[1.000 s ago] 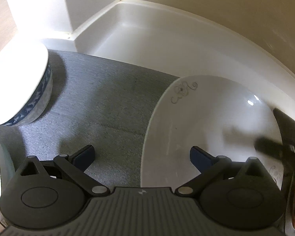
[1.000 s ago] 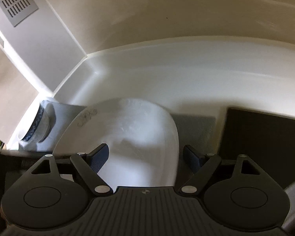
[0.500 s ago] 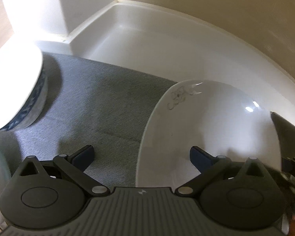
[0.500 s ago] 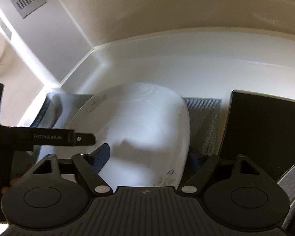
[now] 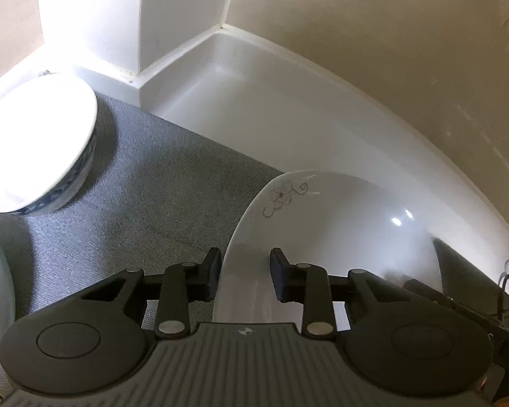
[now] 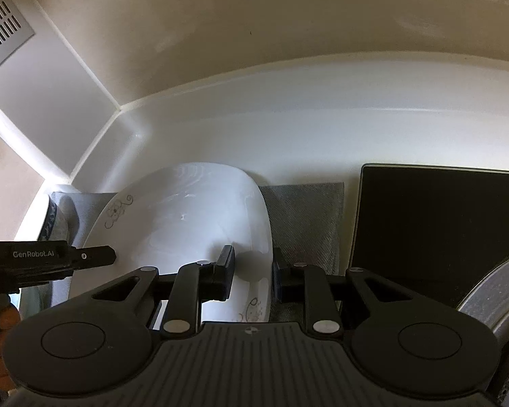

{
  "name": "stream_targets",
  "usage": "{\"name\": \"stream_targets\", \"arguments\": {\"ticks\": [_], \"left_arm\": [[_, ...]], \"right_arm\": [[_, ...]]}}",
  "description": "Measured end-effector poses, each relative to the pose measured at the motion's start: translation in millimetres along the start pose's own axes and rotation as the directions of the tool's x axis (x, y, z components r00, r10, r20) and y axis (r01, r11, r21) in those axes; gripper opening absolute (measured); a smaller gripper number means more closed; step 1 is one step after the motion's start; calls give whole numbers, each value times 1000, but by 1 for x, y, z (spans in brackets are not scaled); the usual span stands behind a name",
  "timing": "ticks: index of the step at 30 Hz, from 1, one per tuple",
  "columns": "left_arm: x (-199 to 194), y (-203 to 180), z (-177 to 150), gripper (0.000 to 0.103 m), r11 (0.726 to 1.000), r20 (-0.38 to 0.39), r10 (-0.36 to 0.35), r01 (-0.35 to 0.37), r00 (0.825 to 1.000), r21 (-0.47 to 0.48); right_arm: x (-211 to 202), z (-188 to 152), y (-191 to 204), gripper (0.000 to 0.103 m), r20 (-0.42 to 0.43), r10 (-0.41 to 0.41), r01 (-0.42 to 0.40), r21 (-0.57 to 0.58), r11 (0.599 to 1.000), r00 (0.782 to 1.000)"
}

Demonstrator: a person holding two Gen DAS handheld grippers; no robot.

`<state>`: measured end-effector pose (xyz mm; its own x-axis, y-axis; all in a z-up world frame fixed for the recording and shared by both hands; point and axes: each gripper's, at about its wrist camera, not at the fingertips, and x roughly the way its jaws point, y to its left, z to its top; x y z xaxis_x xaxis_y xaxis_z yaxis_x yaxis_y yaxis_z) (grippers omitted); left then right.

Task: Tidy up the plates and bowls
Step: 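Grip the floral white plate rim with both tools and lift it, then carry the floral plate with both tools onto the other white plate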

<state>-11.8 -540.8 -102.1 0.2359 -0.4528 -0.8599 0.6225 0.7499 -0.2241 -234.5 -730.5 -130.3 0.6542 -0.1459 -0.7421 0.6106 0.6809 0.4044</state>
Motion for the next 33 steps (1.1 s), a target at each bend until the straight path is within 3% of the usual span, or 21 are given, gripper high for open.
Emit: {"name": "stream_targets", "arguments": {"ticks": [9,19,33], "left_arm": [[-31,-2,1,34,1000,25,-28,28,999,-6],[-61,5,-16,34,999,10,-47,46,999,29],[-93,19,-74,34,989,-42,-59,64,997,136]], "right_arm": [[-34,6,7,24,38,-4,5,-19,1000,999],[-75,-10,26,24,43,-23,24,-20,1000,999],[-120,-83,54,24,30,-76,74,62,995,997]]}}
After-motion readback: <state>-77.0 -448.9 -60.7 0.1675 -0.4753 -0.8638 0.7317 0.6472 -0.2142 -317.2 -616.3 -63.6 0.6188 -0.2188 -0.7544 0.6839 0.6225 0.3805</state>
